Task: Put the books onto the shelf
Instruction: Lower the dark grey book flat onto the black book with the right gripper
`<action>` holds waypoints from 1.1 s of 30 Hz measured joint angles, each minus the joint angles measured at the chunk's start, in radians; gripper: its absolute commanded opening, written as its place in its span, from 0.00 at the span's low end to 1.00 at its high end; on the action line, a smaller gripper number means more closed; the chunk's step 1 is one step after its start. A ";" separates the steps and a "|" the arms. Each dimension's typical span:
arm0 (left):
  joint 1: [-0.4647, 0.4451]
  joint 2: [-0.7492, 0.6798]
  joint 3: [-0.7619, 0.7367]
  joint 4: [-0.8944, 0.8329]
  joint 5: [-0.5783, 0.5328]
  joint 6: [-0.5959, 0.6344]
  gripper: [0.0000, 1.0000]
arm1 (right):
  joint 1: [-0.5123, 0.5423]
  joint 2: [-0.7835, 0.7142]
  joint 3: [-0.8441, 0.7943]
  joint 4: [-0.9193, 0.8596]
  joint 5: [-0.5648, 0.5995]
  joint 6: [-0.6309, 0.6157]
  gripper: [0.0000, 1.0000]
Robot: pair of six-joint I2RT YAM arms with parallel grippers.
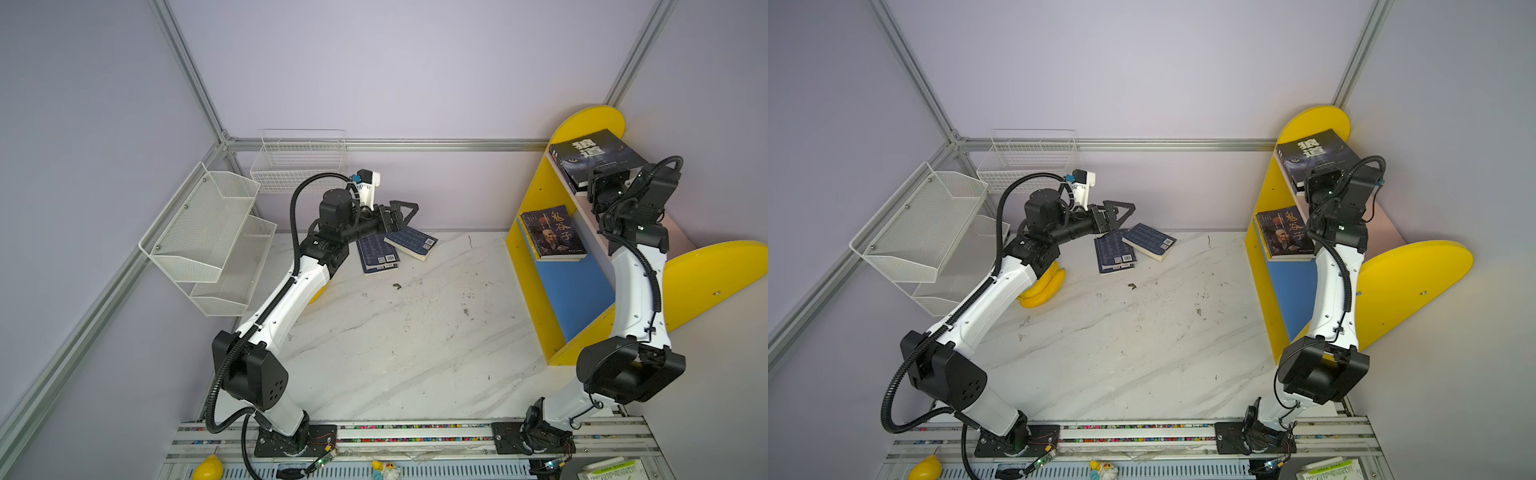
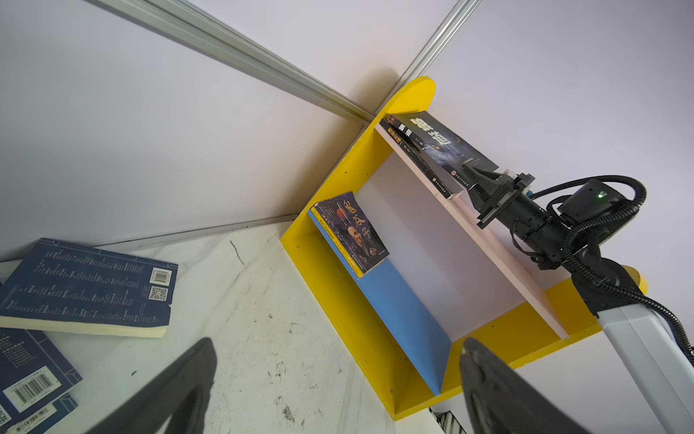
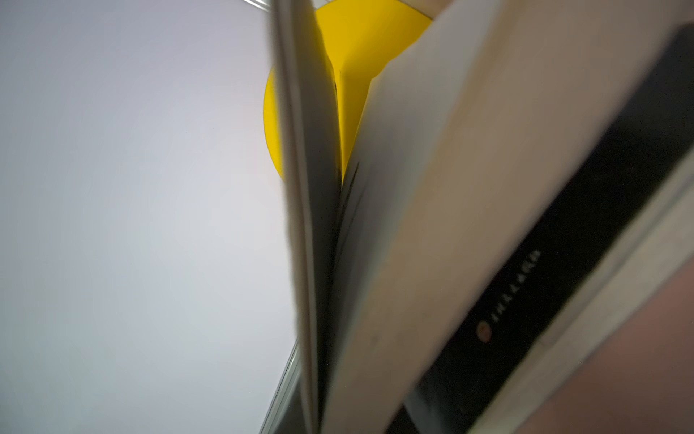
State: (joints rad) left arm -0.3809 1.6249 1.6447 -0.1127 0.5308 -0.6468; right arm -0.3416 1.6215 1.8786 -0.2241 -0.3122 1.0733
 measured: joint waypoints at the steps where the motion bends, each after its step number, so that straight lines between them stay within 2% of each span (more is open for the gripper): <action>1: 0.000 0.000 -0.008 0.000 0.000 -0.001 1.00 | 0.000 -0.007 -0.008 0.003 0.009 0.001 0.10; 9: 0.000 0.000 -0.031 0.001 -0.001 -0.022 1.00 | 0.000 -0.050 -0.051 0.014 0.042 0.018 0.10; 33: 0.000 -0.004 -0.054 0.037 0.008 -0.051 1.00 | 0.040 -0.011 -0.058 0.058 0.056 0.038 0.10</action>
State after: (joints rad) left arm -0.3809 1.6207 1.5909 -0.0761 0.5385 -0.6979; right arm -0.3016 1.6104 1.8206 -0.1661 -0.2562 1.1110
